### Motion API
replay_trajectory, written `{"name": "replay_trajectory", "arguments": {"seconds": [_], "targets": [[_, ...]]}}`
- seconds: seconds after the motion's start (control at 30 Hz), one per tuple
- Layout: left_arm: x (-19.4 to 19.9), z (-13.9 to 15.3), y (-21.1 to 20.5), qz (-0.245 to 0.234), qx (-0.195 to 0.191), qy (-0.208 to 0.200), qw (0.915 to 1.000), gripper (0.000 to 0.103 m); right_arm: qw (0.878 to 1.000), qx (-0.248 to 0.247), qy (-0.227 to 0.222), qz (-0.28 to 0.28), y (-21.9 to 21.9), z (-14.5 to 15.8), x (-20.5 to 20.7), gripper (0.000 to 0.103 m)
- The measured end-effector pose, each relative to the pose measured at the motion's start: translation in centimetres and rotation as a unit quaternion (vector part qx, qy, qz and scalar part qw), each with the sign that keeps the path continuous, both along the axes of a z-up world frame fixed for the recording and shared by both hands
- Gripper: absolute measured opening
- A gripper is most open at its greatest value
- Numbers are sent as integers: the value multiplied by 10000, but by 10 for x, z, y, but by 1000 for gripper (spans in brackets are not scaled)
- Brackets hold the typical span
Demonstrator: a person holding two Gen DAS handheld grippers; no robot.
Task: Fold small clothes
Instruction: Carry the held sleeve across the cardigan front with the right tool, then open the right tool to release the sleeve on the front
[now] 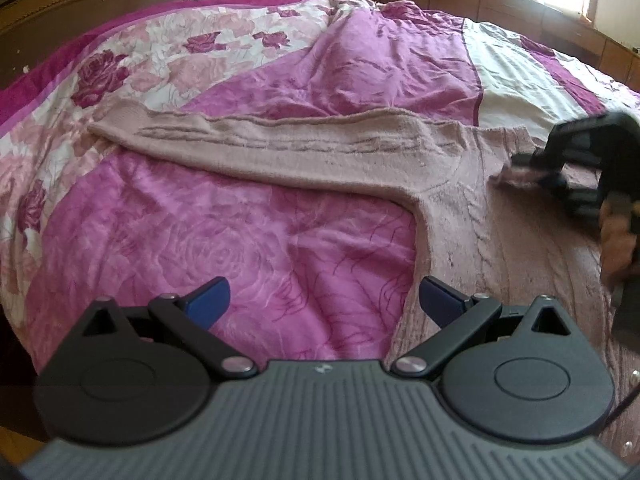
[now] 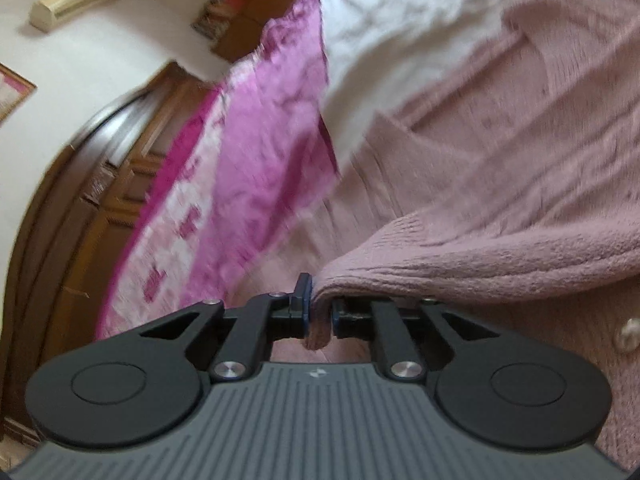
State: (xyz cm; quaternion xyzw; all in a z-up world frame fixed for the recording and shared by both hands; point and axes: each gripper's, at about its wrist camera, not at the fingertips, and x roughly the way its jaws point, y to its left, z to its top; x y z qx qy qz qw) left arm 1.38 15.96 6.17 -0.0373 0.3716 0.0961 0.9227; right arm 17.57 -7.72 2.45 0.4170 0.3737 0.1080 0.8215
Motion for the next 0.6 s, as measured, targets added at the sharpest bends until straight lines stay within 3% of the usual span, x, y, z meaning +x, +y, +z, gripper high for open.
{"name": "replay_trajectory", "arguments": {"seconds": [0.07,0.13,0.2,0.37,0.6], "targets": [[4,3,-2,-58,13,-51,10000,103,9999,-12,52,121,0,-4,-5,40],[9,8,-5,-132,17,-117,9998,103,9997,-117,9,219,-1,-5,-14,64],[15,12,-8,-206,-8,-179,9996,103,9992,-220,-137,314,-6,-2,-25,70],[36,19,-20,-428,-159,-280,9986,103,9983,-316,-201,439,-36,10,-54,72],[72,15,-47,-757,-314,-188,9965,103,9981,-536,-318,24,-112,23,-101,72]]}}
